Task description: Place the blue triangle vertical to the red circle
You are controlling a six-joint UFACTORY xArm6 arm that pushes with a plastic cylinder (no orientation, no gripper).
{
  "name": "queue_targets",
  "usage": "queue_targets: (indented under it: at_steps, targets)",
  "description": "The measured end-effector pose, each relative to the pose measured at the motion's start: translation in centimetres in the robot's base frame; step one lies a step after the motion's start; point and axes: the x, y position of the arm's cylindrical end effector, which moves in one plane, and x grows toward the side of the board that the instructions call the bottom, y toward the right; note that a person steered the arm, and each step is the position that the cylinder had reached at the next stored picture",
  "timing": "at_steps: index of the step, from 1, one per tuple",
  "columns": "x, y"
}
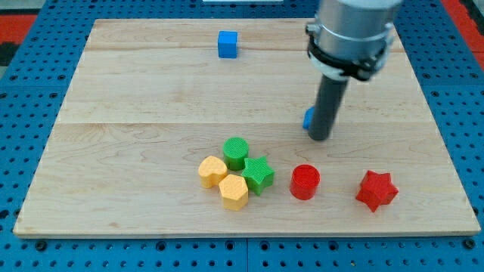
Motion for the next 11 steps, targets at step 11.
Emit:
queue_targets:
  at_steps: [11]
  targets:
    - [-5.3, 6.0]
